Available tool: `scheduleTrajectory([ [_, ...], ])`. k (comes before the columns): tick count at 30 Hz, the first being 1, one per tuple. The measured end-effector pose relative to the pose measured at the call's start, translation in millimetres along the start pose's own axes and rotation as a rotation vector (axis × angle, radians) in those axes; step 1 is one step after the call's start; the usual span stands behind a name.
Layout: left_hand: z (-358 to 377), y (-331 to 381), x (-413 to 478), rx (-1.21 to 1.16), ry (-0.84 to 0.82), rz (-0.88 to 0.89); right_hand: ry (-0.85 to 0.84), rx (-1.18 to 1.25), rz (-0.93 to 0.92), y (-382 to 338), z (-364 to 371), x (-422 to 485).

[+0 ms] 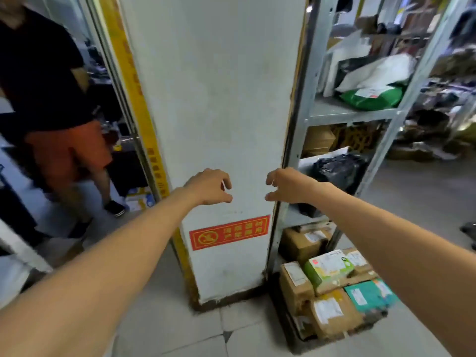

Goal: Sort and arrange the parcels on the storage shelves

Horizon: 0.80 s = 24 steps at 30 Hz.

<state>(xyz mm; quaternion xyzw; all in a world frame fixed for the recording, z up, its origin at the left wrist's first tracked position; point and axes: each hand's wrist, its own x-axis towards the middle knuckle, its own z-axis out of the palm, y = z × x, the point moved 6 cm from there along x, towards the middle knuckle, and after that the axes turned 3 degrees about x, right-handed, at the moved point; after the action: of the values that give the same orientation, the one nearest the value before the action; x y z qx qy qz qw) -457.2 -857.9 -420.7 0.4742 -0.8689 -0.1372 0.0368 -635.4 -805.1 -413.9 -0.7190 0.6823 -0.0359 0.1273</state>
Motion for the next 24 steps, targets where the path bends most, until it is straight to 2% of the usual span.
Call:
scheduleTrajectory([
  [3, -8, -71, -93, 0.002, 0.005, -0.151, -0.051, -0.015, -0.138, -102, 22, 0],
  [6, -22, -130, -186, 0.007, 0.036, -0.314, -0.065, -0.070, -0.381, -214, 36, -15],
  [13, -28, -225, -419, -0.026, 0.147, -0.826, -0.210, -0.092, -0.773, -431, 97, -63],
  [18, -2, -232, -567, -0.110, 0.229, -1.142, -0.312, -0.061, -1.033, -537, 139, -133],
  [24, 43, -183, -673, -0.158, 0.255, -1.383, -0.459, -0.088, -1.268, -593, 193, -216],
])
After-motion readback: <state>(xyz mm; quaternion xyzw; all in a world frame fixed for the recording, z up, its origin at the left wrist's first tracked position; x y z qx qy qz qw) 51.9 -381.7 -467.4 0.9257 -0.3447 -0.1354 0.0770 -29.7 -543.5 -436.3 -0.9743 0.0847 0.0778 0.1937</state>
